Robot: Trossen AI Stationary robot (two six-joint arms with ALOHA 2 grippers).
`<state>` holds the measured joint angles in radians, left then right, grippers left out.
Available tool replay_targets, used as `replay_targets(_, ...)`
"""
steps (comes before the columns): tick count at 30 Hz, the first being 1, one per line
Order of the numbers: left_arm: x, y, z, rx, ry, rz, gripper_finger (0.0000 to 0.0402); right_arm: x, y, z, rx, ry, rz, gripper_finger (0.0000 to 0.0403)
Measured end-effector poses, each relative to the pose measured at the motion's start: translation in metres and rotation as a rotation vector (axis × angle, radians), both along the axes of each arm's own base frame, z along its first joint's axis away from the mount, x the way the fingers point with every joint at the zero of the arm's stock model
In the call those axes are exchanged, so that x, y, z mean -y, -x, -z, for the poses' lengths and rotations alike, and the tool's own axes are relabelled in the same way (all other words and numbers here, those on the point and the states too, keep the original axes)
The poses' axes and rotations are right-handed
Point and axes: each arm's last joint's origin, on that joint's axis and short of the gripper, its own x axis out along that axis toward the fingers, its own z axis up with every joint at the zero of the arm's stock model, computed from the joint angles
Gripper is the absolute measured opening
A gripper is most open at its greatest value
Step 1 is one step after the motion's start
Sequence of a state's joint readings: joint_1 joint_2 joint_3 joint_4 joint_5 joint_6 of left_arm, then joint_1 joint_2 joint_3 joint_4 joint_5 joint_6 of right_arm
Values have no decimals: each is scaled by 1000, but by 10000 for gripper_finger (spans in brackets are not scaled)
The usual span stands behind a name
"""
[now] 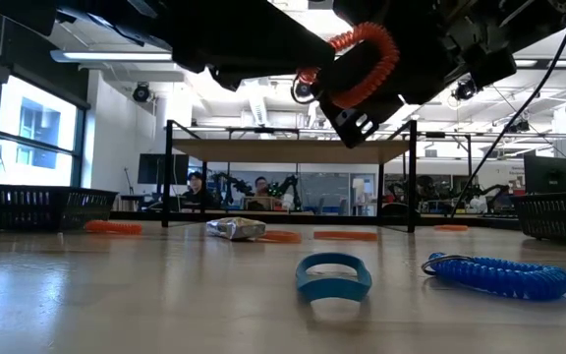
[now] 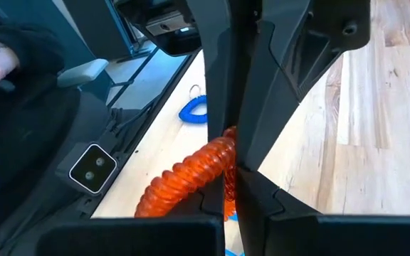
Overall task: Pick & Place Office Desk Supplies
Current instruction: Put the right orange spring keychain into the top left black bin
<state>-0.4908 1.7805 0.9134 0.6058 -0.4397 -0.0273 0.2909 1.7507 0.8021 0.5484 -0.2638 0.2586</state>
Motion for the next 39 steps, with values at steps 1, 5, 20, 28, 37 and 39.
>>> replay_targets(1, 0, 0, 0, 0, -1, 0, 8, 0, 0, 0, -1, -3, 1, 5)
replay_targets(5, 3, 2, 0, -1, -5, 6, 5, 0, 0, 0, -12, -14, 32, 19)
replay_targets(20, 13, 9, -3, 3, -68, -6, 3, 4, 0, 4, -47, 36, 171, 246)
replay_targets(28, 21, 17, -8, -5, -3, 3, 2, 6, -2, 1, 4, 75, 248, 286)
replay_targets(37, 14, 31, -12, -130, 44, -147, 2, 10, -3, 0, 22, 128, 382, 282)
replay_targets(39, 13, 37, -22, -128, 57, -162, 2, 12, -2, -2, 35, 151, 443, 282)
